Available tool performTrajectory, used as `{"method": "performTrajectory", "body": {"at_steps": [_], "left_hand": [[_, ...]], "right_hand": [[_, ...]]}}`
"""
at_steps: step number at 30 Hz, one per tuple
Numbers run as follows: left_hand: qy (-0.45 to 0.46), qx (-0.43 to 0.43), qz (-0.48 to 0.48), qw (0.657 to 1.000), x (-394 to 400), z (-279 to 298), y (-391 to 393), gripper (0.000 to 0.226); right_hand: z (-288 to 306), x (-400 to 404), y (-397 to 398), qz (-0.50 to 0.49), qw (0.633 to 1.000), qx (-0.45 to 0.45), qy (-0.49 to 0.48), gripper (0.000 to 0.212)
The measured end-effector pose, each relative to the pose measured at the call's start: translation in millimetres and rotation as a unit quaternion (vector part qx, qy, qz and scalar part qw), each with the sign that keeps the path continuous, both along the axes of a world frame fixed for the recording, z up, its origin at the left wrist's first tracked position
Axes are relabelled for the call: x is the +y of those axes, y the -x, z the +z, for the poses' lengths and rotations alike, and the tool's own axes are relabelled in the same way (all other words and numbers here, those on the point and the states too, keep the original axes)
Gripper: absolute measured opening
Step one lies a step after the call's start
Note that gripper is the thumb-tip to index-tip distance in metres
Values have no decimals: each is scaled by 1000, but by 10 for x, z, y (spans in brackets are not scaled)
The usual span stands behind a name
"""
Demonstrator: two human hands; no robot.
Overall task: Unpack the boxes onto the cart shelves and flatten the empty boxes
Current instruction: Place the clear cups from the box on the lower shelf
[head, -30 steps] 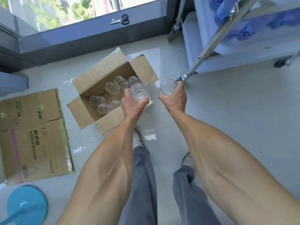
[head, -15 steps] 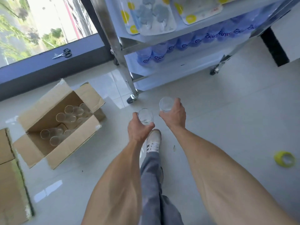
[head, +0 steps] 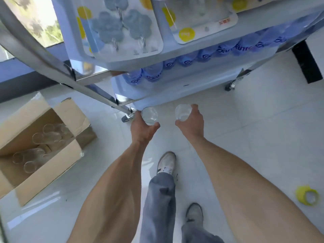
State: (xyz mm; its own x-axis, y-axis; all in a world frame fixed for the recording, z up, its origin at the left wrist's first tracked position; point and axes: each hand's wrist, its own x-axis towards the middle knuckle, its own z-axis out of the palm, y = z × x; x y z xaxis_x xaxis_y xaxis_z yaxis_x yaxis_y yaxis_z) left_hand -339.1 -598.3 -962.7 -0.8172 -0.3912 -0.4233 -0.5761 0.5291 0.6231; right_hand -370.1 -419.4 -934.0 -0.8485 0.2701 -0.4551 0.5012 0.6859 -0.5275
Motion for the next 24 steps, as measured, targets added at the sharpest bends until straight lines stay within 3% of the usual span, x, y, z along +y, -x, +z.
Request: {"method": "performTrajectory", "body": {"at_steps": [7,14,24], "left_hand": [[6,35,29,999,132,-420,6,57],[64,105,33,992,120,-960,60,68],[55,231,91,967,-59,-1579,771,79]], "right_hand": [[-553,117,-19,76,997,28,8,70],[-1147,57,158,115,981,141,60,66],[-1762,-108,821,114,949,275,105,60]]}}
